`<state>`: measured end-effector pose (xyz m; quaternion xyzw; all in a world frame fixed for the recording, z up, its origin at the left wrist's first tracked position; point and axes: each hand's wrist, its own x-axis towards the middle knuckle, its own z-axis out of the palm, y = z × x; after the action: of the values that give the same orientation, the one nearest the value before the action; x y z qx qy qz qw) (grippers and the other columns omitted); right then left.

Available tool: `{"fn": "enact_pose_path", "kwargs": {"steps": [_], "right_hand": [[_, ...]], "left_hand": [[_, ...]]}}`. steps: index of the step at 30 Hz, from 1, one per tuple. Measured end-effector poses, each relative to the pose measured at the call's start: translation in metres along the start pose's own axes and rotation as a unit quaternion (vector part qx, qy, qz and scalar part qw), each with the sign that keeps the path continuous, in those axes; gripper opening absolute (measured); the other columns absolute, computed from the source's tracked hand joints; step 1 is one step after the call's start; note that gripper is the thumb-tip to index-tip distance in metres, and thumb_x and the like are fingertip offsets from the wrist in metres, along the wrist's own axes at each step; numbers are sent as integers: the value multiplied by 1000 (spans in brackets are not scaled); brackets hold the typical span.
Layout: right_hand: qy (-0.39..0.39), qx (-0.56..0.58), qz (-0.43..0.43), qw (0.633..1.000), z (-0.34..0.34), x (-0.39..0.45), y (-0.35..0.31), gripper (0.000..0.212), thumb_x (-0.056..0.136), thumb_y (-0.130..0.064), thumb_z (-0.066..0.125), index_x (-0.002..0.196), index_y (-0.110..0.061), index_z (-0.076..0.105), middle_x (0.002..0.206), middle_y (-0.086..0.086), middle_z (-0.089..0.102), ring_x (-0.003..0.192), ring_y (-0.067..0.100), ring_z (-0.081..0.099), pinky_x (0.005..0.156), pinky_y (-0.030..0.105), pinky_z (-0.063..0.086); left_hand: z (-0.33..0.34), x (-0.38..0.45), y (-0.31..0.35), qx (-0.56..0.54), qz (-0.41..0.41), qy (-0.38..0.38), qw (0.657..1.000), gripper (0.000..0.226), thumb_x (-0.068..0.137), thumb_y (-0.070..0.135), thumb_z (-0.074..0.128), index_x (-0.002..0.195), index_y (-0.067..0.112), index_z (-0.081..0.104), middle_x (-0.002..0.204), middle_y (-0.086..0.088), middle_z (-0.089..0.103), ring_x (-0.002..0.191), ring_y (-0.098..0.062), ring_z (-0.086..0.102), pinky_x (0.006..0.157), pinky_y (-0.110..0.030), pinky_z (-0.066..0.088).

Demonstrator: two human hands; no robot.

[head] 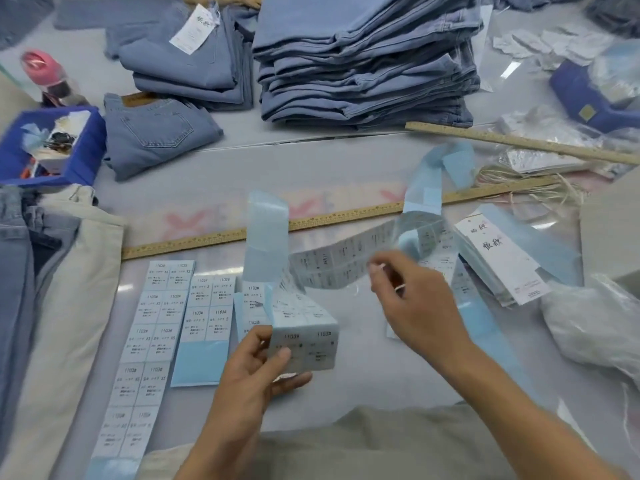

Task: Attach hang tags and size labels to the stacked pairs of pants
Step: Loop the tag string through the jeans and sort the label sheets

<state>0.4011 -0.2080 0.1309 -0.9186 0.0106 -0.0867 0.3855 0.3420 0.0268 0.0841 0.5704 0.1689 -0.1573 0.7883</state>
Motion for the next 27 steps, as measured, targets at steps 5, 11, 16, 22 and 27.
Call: {"fn": "enact_pose_path", "kwargs": {"steps": [5,11,16,22,27], "right_hand": [[-368,317,404,775,7,-44,-25,69,88,-76,45,112,-18,74,104,9,78,98,27,75,82,42,62],[-260,469,271,799,-11,-44,-53,33,95,-30,68,126,-21,64,115,10,75,105,26,73,77,34,60],[-186,377,233,877,-15,-58,-65,18,101,-17,60,118,-21,64,100,5,79,95,20,76,72,28,60],[-163,424,243,857,-25,-64,-69,30,105,-26,50,95,-14,75,97,11,77,81,17,69,58,26,53],[-156,435,241,854,-25,-64,-65,35,106,-28,46,95,-22,79,100,9,77,82,15,69,58,27,52]], "left_hand": [[0,-38,17,-44,-11,-94,994,22,73,-1,81,77,16,69,99,-16,74,93,-35,74,66,-43,63],[-6,-64,21,17,-15,-151,988,36,85,14,70,111,39,66,122,-13,72,112,-37,70,73,-44,63],[1,-71,37,81,32,-197,977,52,85,34,77,123,58,51,119,-8,75,115,-24,70,92,-24,55],[9,-72,44,103,72,-119,985,40,85,27,62,110,59,61,103,-5,79,96,-13,74,75,-14,55],[13,-71,41,99,70,-123,985,41,86,22,61,109,56,63,100,-8,79,94,-13,75,74,-14,55]]}}
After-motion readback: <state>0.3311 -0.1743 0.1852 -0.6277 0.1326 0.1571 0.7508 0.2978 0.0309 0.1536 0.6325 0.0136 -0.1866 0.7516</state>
